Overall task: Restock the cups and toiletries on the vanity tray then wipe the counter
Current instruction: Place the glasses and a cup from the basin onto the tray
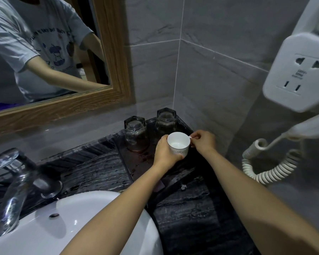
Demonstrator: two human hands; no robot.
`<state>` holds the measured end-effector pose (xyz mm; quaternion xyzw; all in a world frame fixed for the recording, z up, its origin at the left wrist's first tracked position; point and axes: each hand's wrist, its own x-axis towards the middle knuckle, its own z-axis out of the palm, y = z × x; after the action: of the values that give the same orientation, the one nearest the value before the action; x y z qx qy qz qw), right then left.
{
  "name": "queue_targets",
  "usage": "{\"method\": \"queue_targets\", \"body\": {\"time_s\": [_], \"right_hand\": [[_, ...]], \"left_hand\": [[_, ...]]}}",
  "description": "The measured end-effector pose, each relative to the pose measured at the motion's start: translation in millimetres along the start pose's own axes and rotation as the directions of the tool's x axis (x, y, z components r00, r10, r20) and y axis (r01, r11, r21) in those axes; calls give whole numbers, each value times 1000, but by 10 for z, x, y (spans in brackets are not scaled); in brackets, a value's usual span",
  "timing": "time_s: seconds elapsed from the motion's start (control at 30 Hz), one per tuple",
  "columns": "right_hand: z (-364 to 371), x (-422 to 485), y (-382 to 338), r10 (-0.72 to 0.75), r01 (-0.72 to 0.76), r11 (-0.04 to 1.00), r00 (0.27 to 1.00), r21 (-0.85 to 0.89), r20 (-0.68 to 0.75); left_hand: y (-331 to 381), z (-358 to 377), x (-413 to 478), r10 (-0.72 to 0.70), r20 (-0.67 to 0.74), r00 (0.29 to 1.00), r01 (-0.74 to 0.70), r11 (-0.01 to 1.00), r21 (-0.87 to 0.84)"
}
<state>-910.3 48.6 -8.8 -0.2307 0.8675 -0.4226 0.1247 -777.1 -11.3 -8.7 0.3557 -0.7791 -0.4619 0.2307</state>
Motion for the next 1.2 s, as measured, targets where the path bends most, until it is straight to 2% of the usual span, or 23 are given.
{"method": "queue_targets", "body": {"time_s": [0.2, 0.4, 0.57, 0.7, 0.8, 0.87, 0.97, 1.07, 1.2], "right_hand": [[6, 47, 24, 29, -30, 995, 999, 90, 20], [-26, 70, 36, 25, -27, 999, 999, 37, 46], [-114, -16, -29, 4, 1, 998, 996, -58, 88], [-263, -142, -132, -36, 81, 963, 984, -256, 175], [-407, -283, -269, -1, 152, 874, 951, -461, 310], [-470, -411, -370, 62, 218, 791, 901, -572, 430], [-472, -648, -499, 198, 313, 609, 829, -728, 523], [-430, -964, -653, 337, 428, 454, 729, -782, 595], [-344, -1264, -884, 429, 539, 396, 608, -744, 668]], "left_hand": [[-7, 62, 27, 7, -13, 1000, -6, 1000, 16], [6, 18, 57, 34, 27, 999, -35, 998, 44], [-19, -97, 39, -29, 76, 997, 18, 990, 141], [-6, -251, -19, -50, 134, 990, 14, 966, 257], [62, -396, -98, -87, 207, 974, 0, 922, 387], [129, -503, -197, -104, 254, 962, -33, 875, 482], [185, -711, -378, -152, 295, 943, -62, 792, 608], [191, -951, -665, -215, 314, 925, -97, 666, 740], [140, -1193, -931, -316, 374, 872, -129, 589, 798]]}}
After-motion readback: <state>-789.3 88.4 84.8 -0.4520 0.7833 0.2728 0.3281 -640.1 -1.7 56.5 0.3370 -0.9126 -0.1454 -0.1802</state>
